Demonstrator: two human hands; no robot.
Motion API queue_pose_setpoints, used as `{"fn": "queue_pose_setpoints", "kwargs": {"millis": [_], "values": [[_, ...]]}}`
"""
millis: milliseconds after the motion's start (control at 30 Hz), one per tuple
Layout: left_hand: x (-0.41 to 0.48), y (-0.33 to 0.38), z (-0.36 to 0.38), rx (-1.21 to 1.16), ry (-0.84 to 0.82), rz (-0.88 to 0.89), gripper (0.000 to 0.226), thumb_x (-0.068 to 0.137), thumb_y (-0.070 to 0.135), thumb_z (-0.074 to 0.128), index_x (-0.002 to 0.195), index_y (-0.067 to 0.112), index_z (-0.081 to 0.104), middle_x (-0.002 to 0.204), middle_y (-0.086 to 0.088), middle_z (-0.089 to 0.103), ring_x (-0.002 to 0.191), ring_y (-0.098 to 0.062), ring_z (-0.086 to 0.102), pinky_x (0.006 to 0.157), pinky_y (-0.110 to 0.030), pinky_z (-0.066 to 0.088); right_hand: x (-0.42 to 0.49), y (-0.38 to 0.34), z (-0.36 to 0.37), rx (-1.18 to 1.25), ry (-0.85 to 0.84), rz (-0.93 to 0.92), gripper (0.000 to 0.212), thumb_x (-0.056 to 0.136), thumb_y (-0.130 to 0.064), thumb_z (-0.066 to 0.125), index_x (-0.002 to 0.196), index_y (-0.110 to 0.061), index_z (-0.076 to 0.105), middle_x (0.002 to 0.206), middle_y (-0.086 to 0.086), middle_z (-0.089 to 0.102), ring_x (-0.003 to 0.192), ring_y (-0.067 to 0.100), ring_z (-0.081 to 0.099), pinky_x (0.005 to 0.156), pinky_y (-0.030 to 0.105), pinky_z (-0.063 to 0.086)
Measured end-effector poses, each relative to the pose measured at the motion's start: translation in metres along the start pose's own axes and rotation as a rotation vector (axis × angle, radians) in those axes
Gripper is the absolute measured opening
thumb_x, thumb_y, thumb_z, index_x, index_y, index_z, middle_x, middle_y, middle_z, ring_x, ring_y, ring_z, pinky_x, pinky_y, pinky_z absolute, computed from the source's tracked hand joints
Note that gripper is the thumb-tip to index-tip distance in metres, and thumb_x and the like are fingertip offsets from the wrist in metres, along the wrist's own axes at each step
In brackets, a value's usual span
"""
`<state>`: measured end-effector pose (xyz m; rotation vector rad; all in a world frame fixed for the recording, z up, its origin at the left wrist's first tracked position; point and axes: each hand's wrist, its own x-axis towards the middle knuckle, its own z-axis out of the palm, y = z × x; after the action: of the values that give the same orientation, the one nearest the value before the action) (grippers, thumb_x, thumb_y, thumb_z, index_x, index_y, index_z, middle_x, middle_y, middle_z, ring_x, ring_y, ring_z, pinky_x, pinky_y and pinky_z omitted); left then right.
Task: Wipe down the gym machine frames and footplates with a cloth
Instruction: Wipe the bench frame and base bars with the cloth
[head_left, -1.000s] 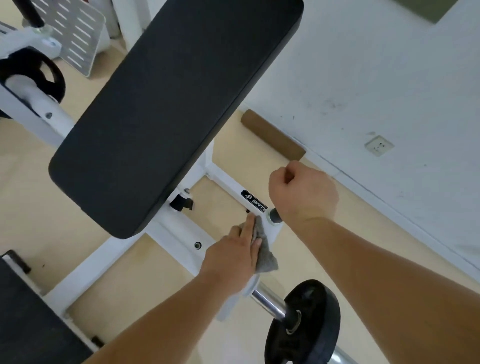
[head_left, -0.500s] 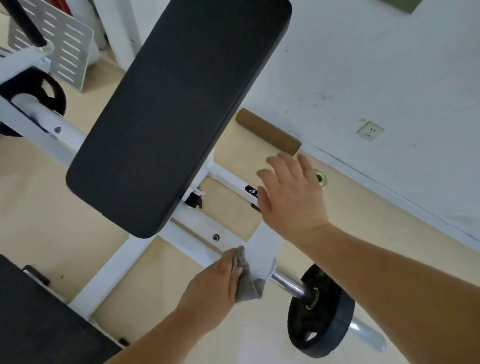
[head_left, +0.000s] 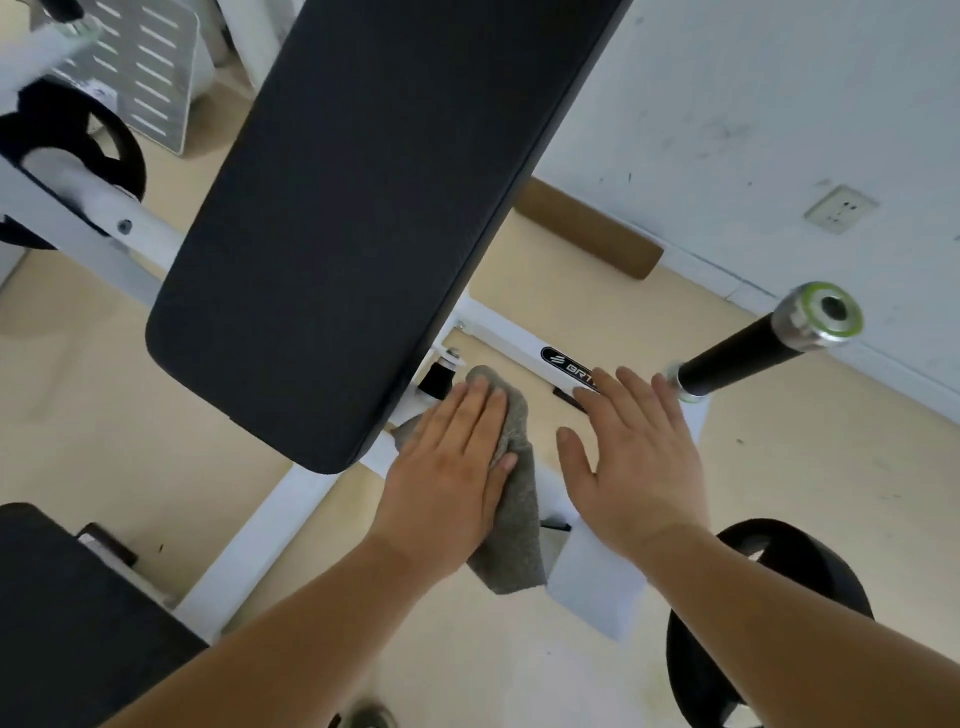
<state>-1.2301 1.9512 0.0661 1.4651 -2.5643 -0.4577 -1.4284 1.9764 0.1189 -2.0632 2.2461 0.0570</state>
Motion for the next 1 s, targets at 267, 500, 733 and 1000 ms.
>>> {"fn": "queue_pose_setpoints", "kwargs": {"millis": [267,500,733,1000], "values": [[0.034,0.005,0.075,0.115,-0.324,0.110,0.073,0.104,0.053,0.008,0.156,0.009,0.036,0.159,-0.013,0.038,0.153,-0.034,0.022,0.128,-0.049,0.004,0.006,0.002,0.010,0.035,0.102,-0.022,0.051,0.100,-0.041,0.032,0.122,-0.013,0.069,0.132,0.006,0.066,0.136,0.032,0.050,0.122,0.054,0.026],[0.049,-0.039,0.063,0.124,-0.181,0.106,0.048,0.108,0.049,0.019,0.121,0.026,0.059,0.116,0.006,0.057,0.123,-0.023,0.048,0.125,-0.047,0.015,0.006,0.001,0.009,0.064,0.138,-0.039,0.046,0.099,-0.038,0.036,0.114,-0.012,0.071,0.126,0.007,0.067,0.134,0.034,0.051,0.122,0.055,0.027],[0.033,0.029,0.089,-0.005,-0.095,0.088,0.033,0.099,0.043,0.041,0.108,0.023,0.066,0.103,0.002,0.060,0.112,-0.031,0.053,0.122,-0.049,0.021,0.005,0.003,0.014,0.084,0.161,-0.034,0.044,0.097,-0.036,0.038,0.109,-0.013,0.073,0.121,0.005,0.069,0.132,0.033,0.052,0.122,0.053,0.027],[0.041,-0.065,0.063,0.164,-0.132,0.211,0.041,0.108,0.045,0.028,0.135,0.028,0.053,0.125,0.006,0.053,0.130,-0.023,0.045,0.125,-0.043,0.019,0.006,0.003,0.015,0.088,0.165,-0.050,0.043,0.095,-0.035,0.040,0.111,-0.013,0.073,0.124,0.005,0.069,0.132,0.034,0.053,0.123,0.052,0.025]]}}
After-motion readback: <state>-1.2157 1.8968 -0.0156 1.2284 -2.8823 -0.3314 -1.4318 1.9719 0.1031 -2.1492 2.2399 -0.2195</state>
